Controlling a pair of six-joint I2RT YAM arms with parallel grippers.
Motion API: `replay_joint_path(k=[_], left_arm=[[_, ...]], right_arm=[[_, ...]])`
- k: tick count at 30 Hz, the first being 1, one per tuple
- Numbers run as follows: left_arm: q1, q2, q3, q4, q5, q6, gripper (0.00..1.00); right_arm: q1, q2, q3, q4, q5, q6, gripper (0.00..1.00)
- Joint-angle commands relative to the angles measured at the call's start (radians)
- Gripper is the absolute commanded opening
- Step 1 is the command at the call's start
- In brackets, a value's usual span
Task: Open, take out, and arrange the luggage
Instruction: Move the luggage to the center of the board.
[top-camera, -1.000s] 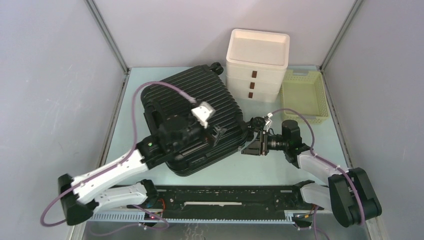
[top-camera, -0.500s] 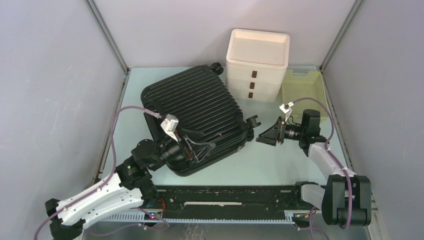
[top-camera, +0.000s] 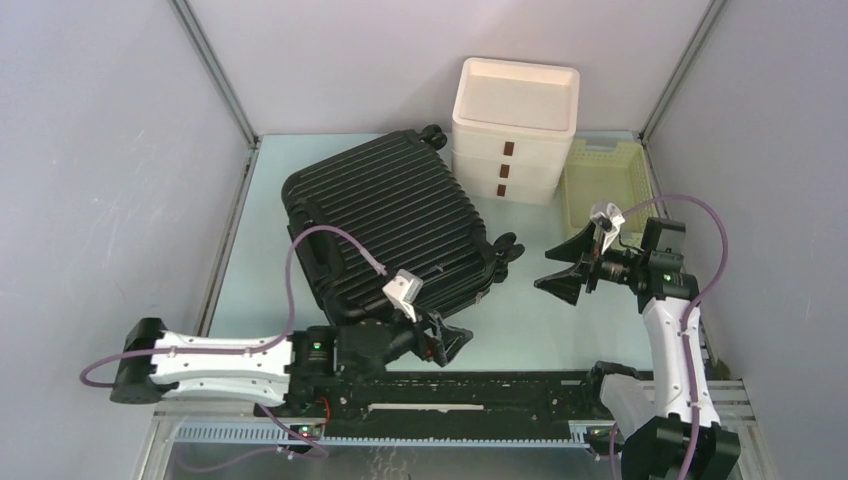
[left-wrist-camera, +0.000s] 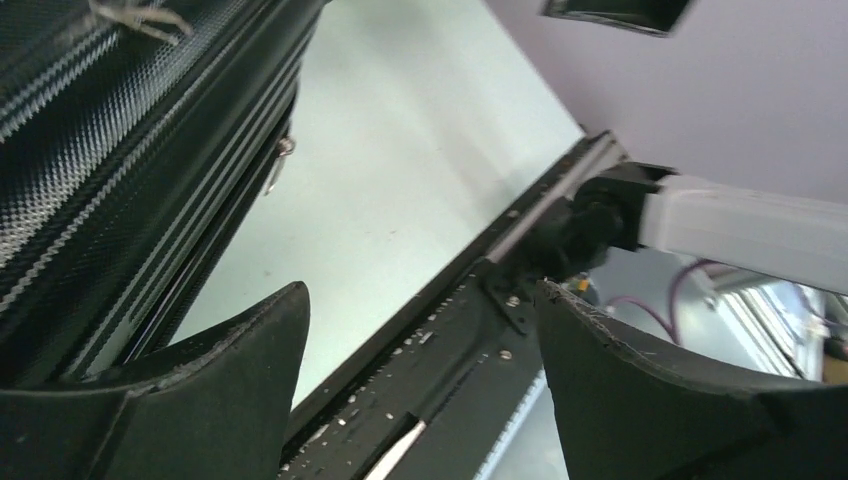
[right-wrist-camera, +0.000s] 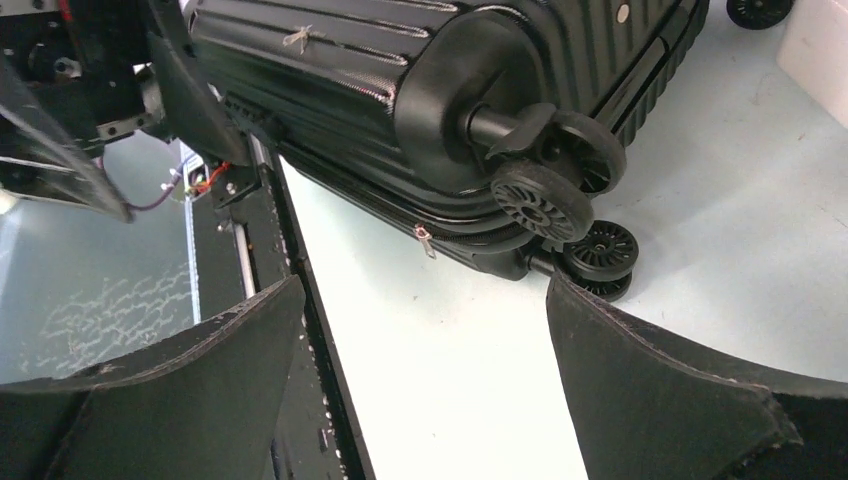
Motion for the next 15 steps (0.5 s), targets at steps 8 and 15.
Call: replay_joint_path(k=[8, 15], left_arm=[[-0.057, 0.344, 0.084, 0.07, -0.308, -0.232, 0.77], [-0.057, 0.556, 0.163, 0.117, -0.354, -0.169, 0.78]], right_arm=[[-0.017, -0.036, 0.024, -0.103, 0.032, -0.136, 1.0], [-0.017, -0.042, 0.024, -0.106, 0.041, -0.138, 1.0]])
